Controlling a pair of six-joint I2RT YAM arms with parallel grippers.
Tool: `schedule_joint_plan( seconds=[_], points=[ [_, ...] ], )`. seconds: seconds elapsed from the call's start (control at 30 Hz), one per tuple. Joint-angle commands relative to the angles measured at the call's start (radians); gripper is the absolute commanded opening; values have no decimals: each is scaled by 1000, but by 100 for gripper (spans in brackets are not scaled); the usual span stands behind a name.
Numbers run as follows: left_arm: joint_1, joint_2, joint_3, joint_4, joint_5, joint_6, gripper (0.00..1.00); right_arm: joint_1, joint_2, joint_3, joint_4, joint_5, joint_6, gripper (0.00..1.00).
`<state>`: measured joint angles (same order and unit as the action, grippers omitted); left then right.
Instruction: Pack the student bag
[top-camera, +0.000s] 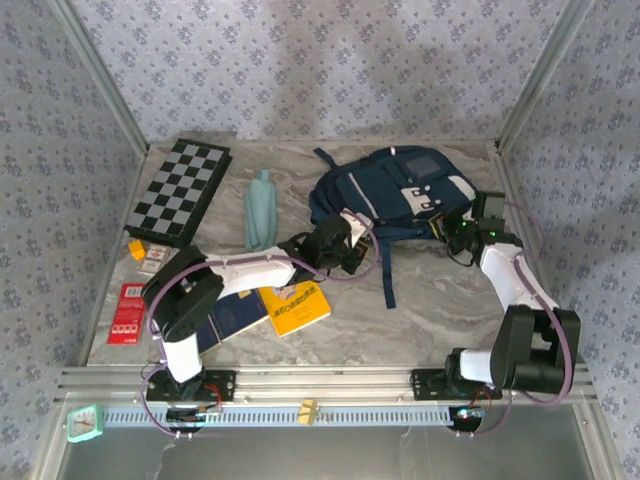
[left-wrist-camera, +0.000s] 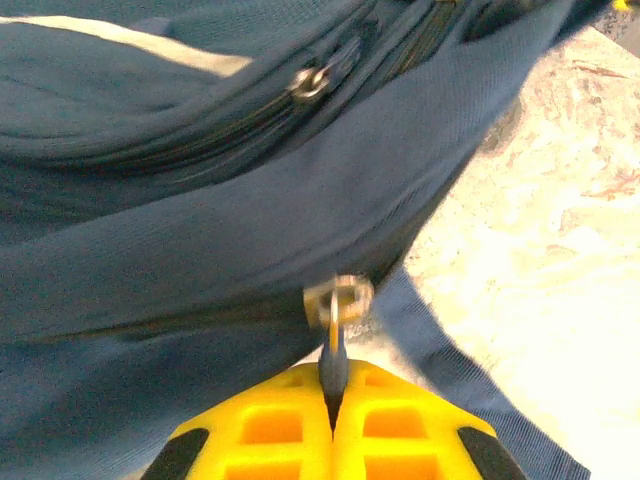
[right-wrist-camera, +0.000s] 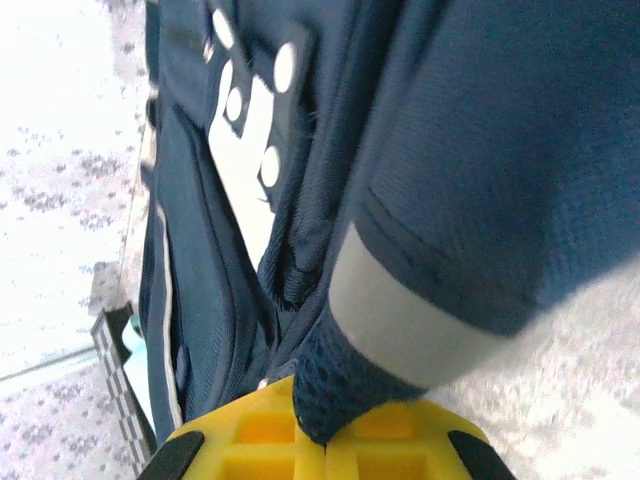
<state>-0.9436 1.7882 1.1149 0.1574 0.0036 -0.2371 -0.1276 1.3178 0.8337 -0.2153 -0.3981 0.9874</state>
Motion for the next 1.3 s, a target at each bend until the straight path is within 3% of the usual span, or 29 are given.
schedule_joint_plan(
  seconds=[0.0, 0.2, 0.33, 0.37, 0.53, 0.7, 0.87, 1.03, 1.13, 1.27],
  points=[
    [12, -63, 2, -85, 1, 15, 0, -55, 53, 95, 41, 27, -61, 0],
    [-10, -46, 39, -65, 66, -18, 0, -91, 182, 209, 35, -20, -105, 1],
    [-12, -2, 99, -88, 55, -22, 0, -80, 183, 207, 26, -51, -129, 12],
    [-12, 8, 108, -93, 51, -21, 0, -79, 172, 196, 26, -50, -134, 16],
    [-9, 45, 170, -146, 28, -34, 0, -102, 130, 159, -44, -57, -171, 56],
    [-9, 48, 191, -157, 35, -33, 0, -88, 37, 83, -100, -128, -123, 77],
    [-11, 48, 191, -160, 50, -39, 0, 0, -92, -33, -91, -111, 15, 84],
    [-15, 50, 203, -165, 65, -24, 0, 187, -127, -160, 128, 0, 241, 86],
    [-16, 51, 206, -168, 67, -21, 0, 251, -52, -125, 159, 51, 264, 82],
    [-17, 52, 212, -169, 70, -15, 0, 273, 23, -124, 250, 102, 292, 68]
  ],
)
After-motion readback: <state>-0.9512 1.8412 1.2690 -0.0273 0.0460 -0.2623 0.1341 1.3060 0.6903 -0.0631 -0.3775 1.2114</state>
